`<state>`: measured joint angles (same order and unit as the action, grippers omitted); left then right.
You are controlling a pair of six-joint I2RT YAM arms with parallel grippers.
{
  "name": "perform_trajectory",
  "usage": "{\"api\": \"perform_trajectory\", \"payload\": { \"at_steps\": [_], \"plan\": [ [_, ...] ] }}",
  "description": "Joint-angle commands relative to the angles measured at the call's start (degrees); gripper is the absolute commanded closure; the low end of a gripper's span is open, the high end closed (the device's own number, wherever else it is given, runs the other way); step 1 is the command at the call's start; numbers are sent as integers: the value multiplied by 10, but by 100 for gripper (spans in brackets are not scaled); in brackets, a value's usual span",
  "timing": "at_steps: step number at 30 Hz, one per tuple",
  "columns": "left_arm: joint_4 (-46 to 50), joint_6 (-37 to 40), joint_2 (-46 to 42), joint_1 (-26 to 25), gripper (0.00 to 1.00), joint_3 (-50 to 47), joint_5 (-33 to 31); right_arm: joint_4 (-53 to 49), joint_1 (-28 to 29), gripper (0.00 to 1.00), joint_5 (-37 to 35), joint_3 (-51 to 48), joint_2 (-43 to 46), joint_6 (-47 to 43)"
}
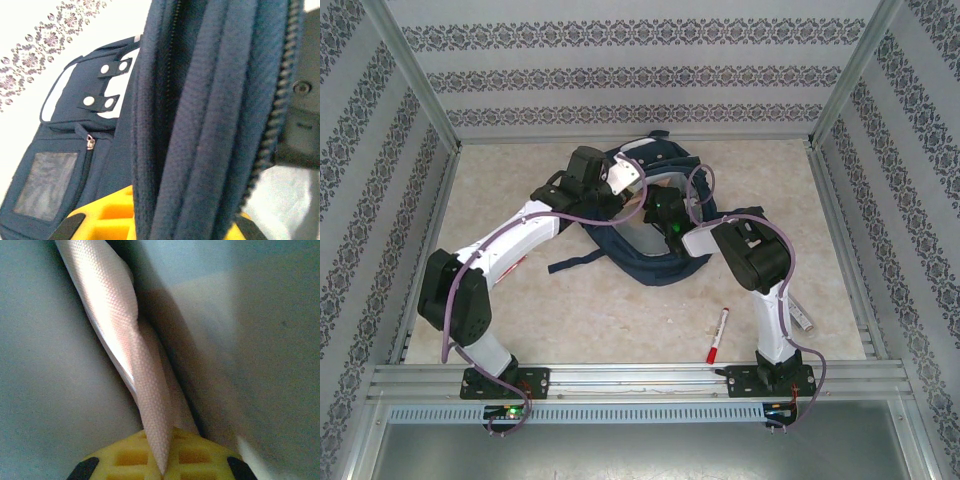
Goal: Pack books, pencil case, and school supplies into a backpack
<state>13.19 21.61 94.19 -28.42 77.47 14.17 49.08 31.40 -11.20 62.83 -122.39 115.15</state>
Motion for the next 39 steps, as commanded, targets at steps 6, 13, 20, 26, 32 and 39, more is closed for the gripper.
{"api": "perform_trajectory", "payload": {
  "at_steps": [6, 13, 20, 26, 32, 39],
  "plan": [
    [-177, -135, -77, -23, 100, -10, 101, 104, 41, 100, -91, 120, -87, 26],
    [-173, -104, -81, -22, 100, -35, 71, 37, 43, 82, -58, 140, -96, -3],
    [-154, -79, -79, -4, 100, -64, 17, -62, 10, 59, 26, 58, -14, -29],
    [-167, -77, -56, 6, 100, -81, 12, -116, -23, 49, 87, -6, 78, -79],
    [-176, -70, -43, 9, 100, -89, 21, -137, -67, 51, 140, -84, 167, -133],
    [-147, -27, -52, 8, 94, -124, 36, -208, -148, 51, 255, -175, 289, -209]
  ]
}}
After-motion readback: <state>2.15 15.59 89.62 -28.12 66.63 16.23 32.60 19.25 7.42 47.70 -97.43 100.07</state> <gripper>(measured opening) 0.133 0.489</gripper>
